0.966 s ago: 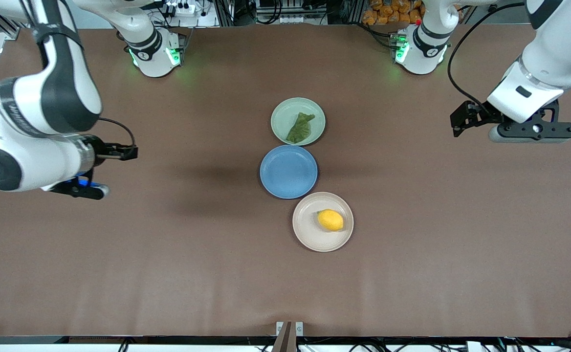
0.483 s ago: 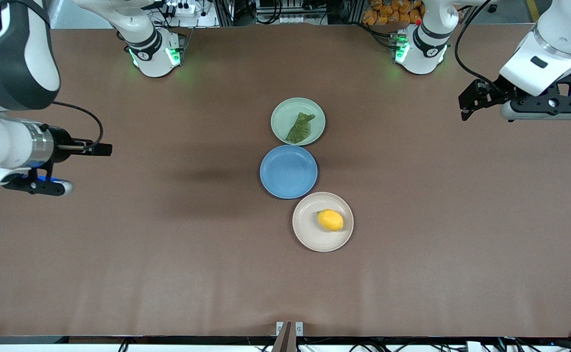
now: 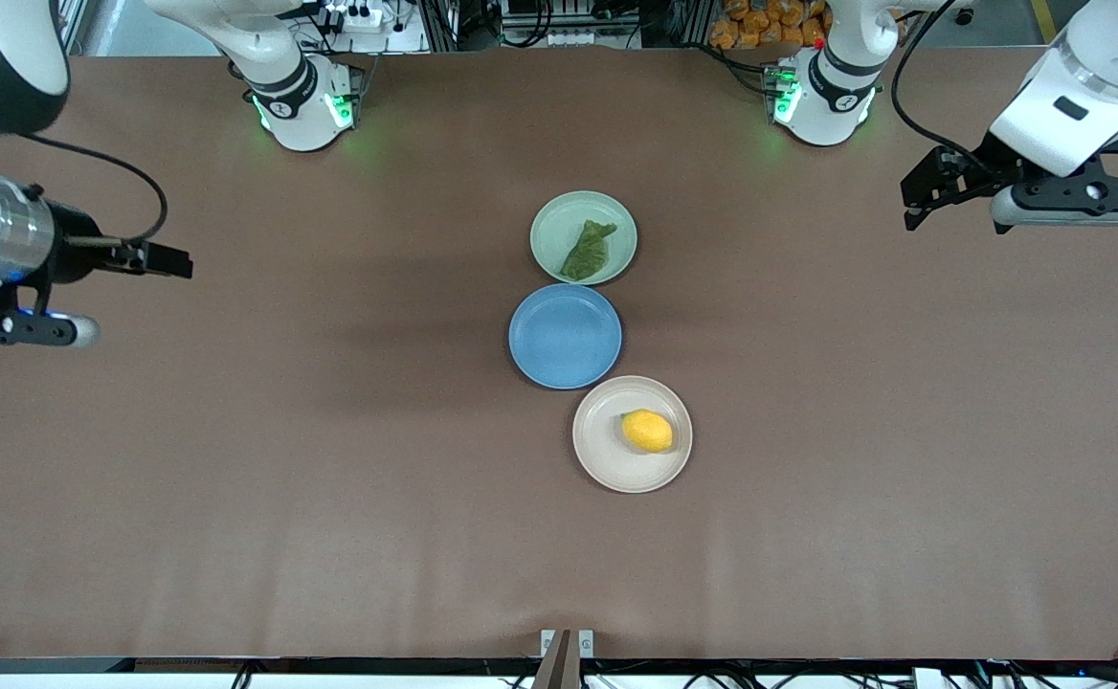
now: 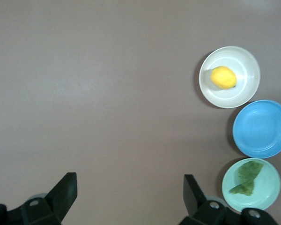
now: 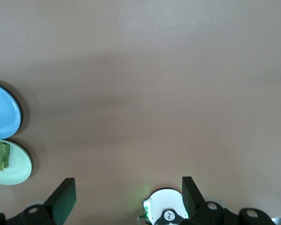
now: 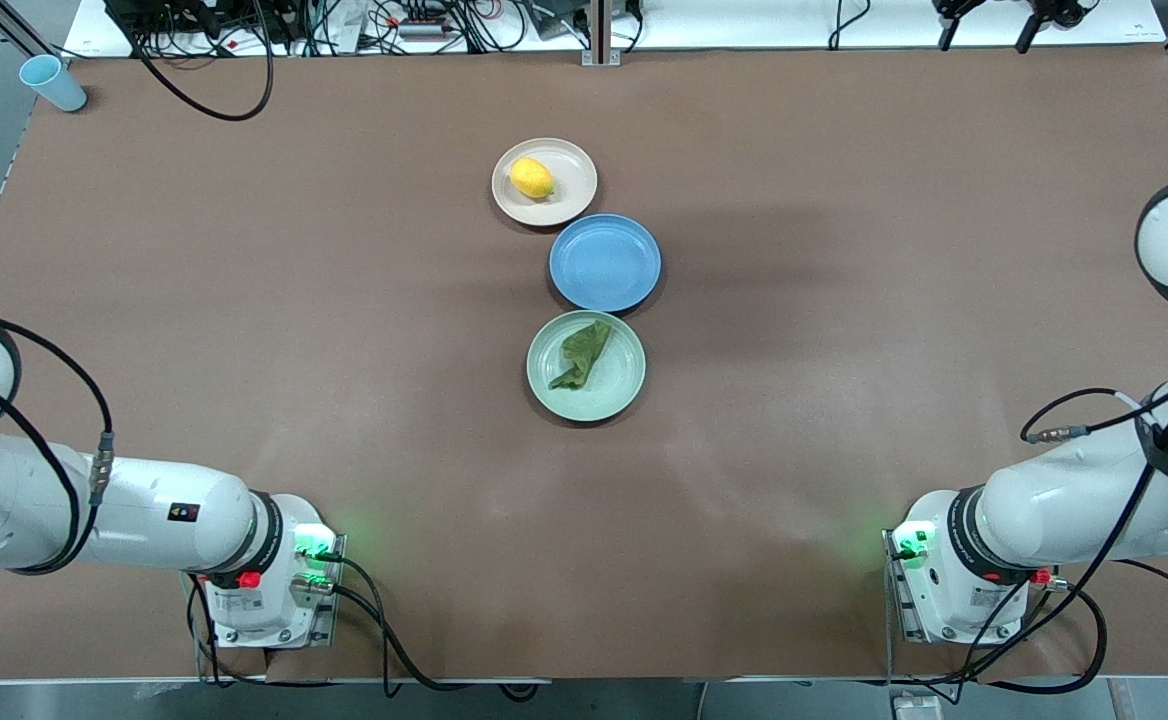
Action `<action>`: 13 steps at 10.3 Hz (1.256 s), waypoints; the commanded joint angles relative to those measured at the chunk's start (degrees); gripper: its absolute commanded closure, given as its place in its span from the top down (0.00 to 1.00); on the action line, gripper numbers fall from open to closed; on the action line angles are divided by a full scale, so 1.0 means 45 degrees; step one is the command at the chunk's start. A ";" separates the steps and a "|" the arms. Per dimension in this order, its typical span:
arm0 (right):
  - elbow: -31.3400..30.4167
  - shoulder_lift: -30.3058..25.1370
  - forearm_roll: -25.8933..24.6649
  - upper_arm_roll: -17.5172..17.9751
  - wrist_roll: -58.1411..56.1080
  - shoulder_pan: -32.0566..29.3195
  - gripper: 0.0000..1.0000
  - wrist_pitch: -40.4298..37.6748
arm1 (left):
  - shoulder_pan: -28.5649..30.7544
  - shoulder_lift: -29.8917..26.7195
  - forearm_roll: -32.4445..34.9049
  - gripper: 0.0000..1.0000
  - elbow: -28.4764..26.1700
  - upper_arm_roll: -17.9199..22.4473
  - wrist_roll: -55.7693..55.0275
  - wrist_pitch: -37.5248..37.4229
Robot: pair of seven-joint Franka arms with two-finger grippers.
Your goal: Place lemon and lettuce in plates
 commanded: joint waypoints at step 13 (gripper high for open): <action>-0.5835 -0.4239 -0.0297 0.0246 -0.0328 -0.0098 1.00 0.2918 | 0.0011 0.0374 0.0186 1.00 0.0367 0.0211 0.1032 -0.0682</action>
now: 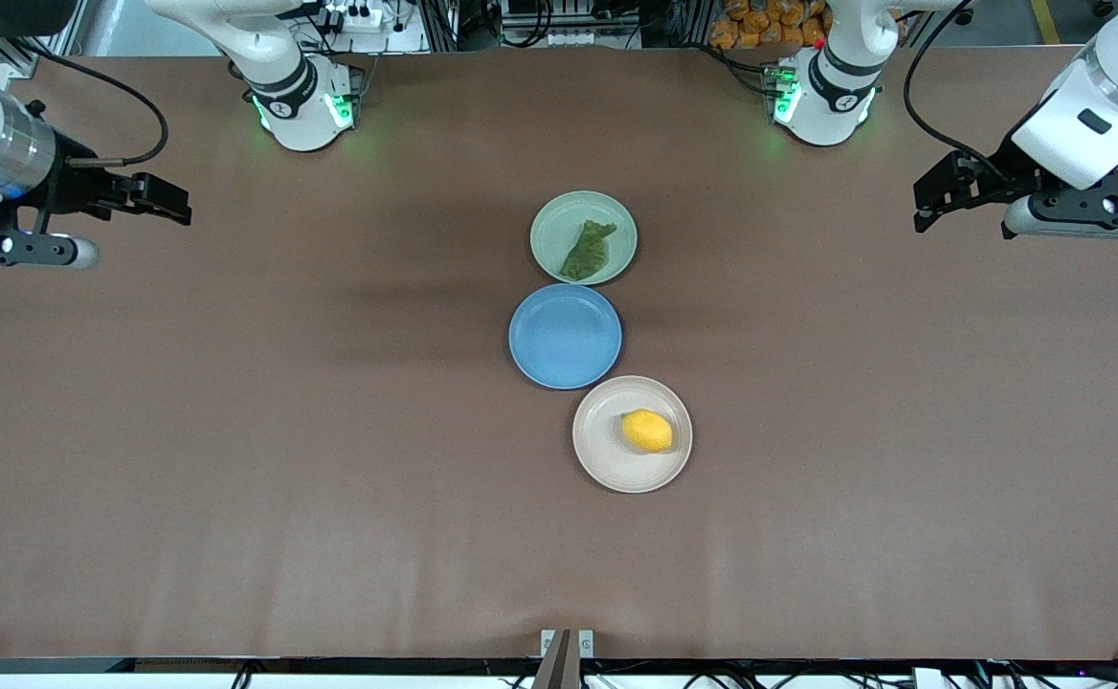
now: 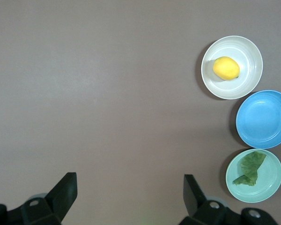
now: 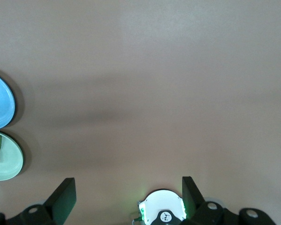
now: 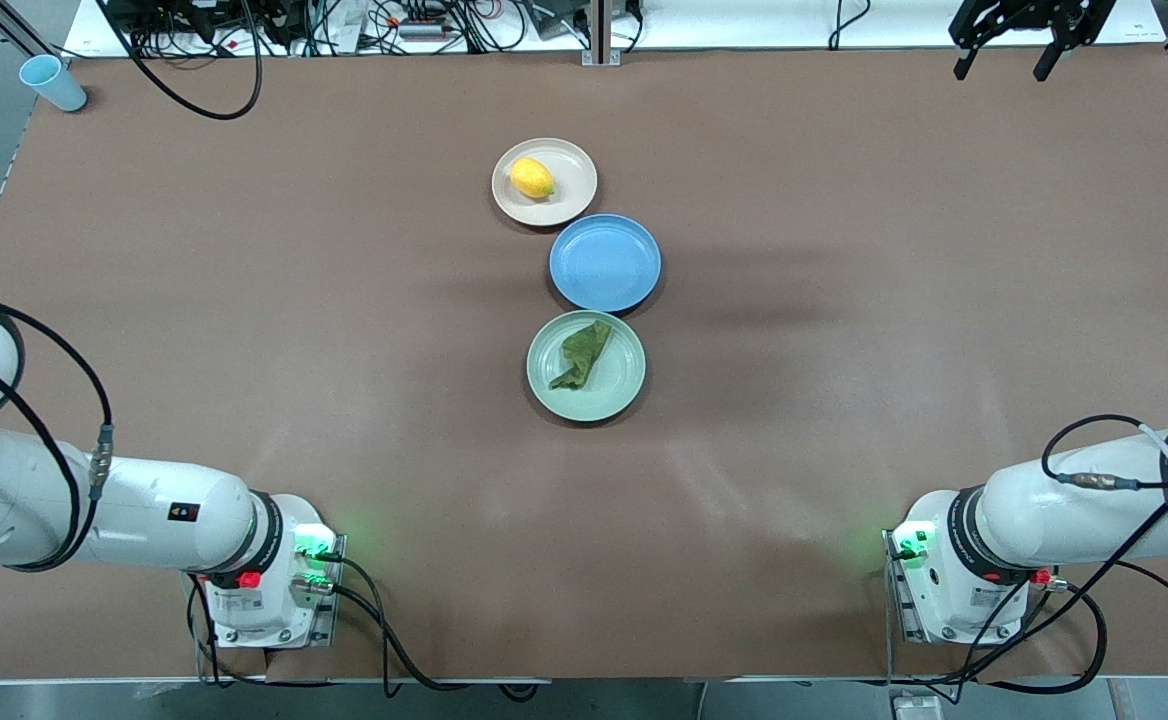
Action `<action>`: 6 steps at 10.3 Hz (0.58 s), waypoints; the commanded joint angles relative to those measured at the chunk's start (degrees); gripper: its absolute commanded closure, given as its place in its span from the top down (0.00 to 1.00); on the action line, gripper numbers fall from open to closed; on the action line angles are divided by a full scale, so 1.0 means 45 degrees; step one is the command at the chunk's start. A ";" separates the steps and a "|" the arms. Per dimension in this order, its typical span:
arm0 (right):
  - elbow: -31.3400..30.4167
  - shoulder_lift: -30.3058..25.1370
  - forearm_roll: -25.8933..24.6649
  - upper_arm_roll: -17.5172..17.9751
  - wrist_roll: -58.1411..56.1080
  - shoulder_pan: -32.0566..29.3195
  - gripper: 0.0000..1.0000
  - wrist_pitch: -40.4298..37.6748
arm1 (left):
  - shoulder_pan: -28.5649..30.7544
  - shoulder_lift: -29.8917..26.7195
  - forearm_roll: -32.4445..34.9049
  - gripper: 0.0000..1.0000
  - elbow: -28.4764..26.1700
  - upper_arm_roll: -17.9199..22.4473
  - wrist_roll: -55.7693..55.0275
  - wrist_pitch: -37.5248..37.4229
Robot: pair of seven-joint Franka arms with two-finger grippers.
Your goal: Place lemon and lettuce in plates
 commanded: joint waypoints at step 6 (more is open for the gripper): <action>-0.0561 -0.0791 -0.0075 0.0087 -0.0178 -0.0177 1.00 0.0293 | -0.0003 0.0094 0.0204 1.00 0.0207 -0.0021 0.0275 -0.0284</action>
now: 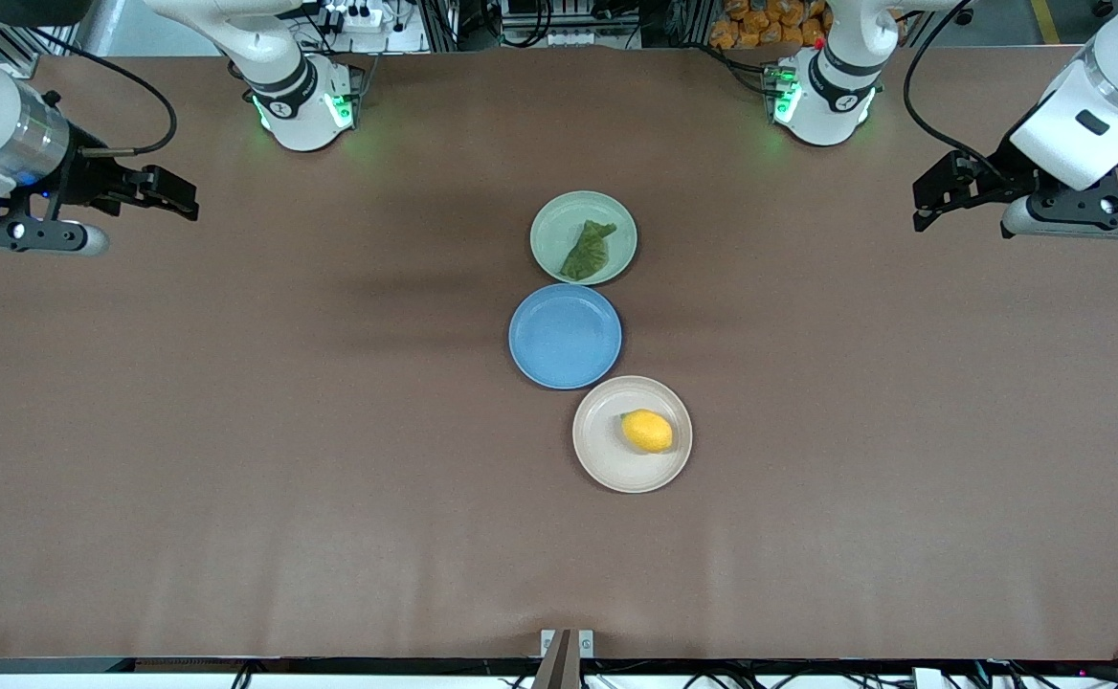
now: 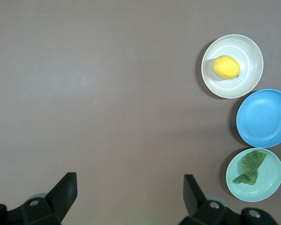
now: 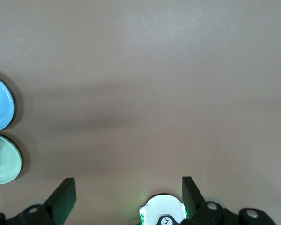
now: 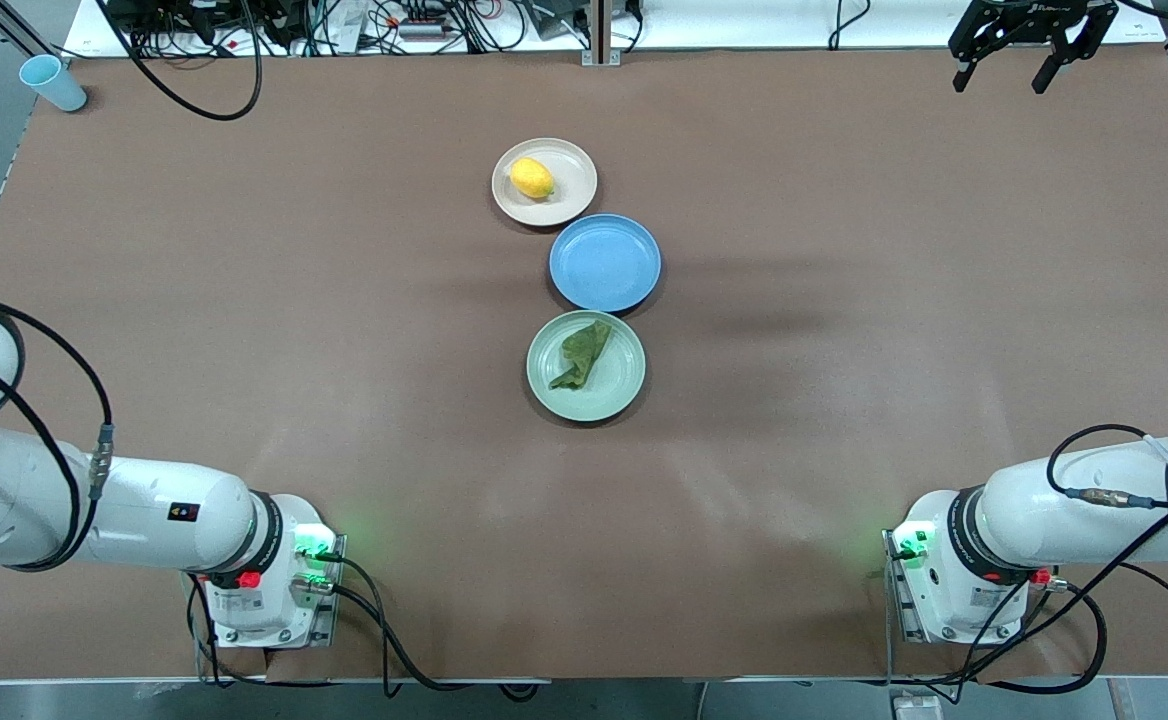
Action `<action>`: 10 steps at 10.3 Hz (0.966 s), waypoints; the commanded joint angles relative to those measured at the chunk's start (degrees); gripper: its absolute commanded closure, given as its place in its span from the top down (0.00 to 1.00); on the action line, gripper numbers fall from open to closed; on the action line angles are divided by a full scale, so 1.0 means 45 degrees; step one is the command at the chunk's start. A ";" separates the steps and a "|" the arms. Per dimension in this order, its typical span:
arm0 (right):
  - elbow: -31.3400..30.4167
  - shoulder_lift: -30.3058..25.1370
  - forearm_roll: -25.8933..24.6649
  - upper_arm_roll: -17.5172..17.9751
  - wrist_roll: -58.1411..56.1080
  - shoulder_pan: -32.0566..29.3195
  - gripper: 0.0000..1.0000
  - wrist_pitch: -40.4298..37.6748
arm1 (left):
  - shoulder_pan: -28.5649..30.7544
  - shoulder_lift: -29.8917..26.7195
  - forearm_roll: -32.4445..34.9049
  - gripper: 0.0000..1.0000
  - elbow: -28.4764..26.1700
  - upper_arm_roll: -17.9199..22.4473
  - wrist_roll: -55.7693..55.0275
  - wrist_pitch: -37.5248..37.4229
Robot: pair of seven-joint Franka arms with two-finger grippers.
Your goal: Place lemon and lettuce in plates
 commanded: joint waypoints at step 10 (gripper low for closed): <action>0.1493 0.0951 0.0771 0.0099 -0.0347 -0.1446 1.00 -0.1425 | -0.0003 0.0078 0.0203 1.00 0.0227 -0.0014 0.0118 -0.0247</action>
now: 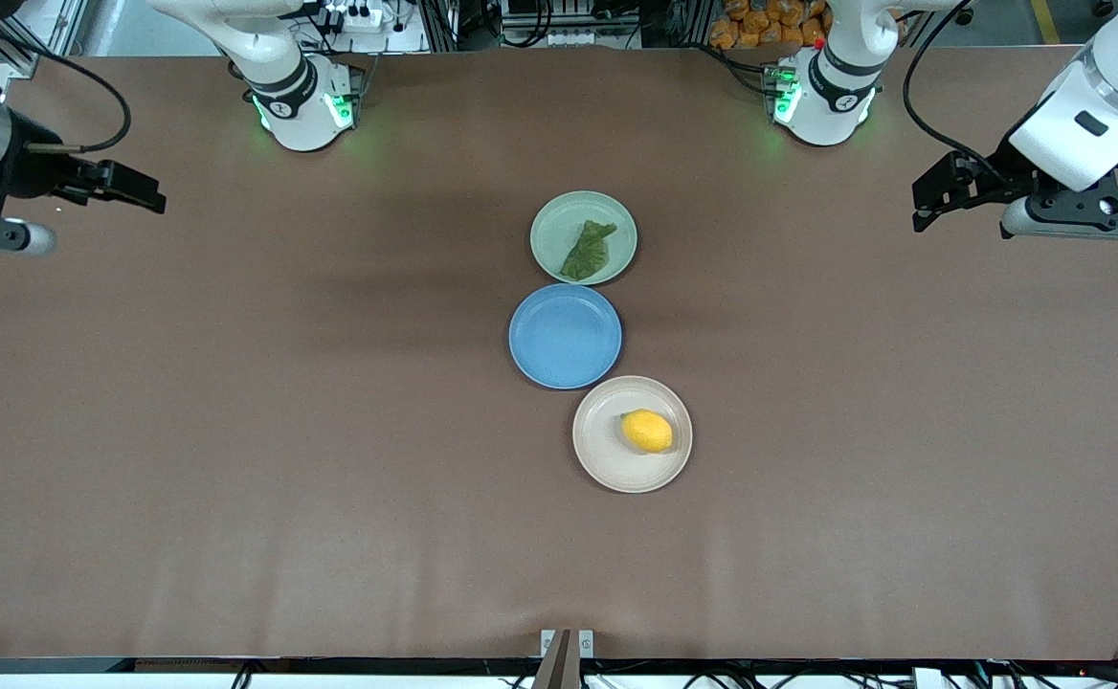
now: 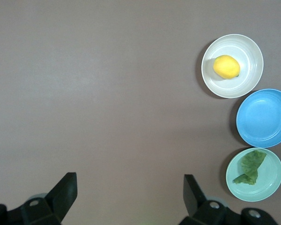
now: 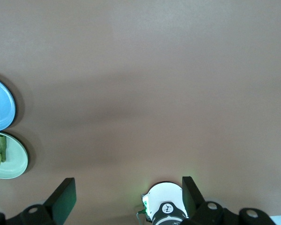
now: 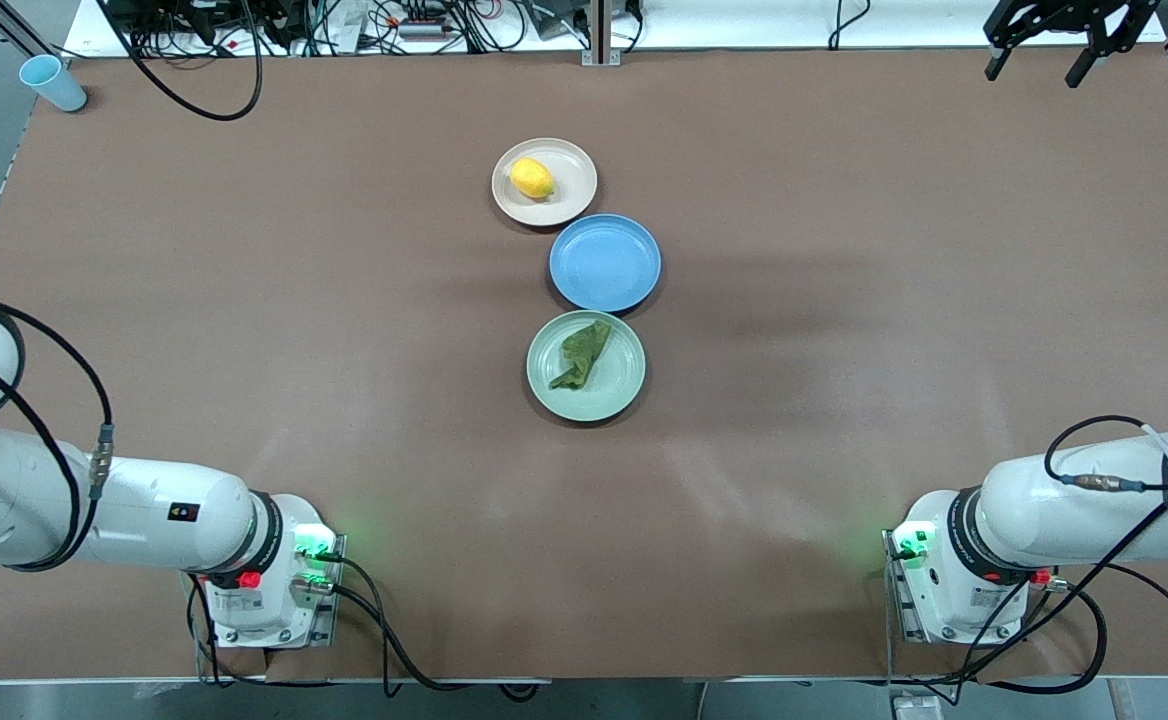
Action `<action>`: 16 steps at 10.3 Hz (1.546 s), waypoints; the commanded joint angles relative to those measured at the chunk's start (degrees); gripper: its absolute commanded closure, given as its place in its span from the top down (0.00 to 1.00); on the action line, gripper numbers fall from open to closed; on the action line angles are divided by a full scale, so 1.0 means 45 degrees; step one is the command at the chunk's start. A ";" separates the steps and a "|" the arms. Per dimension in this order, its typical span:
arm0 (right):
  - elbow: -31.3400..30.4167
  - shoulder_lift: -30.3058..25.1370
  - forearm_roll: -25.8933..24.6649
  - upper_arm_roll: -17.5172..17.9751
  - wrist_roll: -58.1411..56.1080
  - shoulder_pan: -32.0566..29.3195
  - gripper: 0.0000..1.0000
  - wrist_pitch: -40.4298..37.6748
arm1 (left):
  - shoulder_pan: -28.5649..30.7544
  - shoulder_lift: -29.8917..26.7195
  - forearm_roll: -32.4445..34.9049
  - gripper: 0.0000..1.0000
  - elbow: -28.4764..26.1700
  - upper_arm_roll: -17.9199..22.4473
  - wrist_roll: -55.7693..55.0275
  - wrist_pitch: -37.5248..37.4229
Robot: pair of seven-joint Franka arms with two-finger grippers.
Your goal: Place lemon and lettuce in plates
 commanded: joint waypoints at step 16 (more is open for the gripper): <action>0.0565 0.0373 0.0191 0.0142 -0.0156 -0.0341 1.00 0.1231 | -0.0003 0.0188 0.0085 1.00 0.0246 -0.0008 0.0157 -0.0244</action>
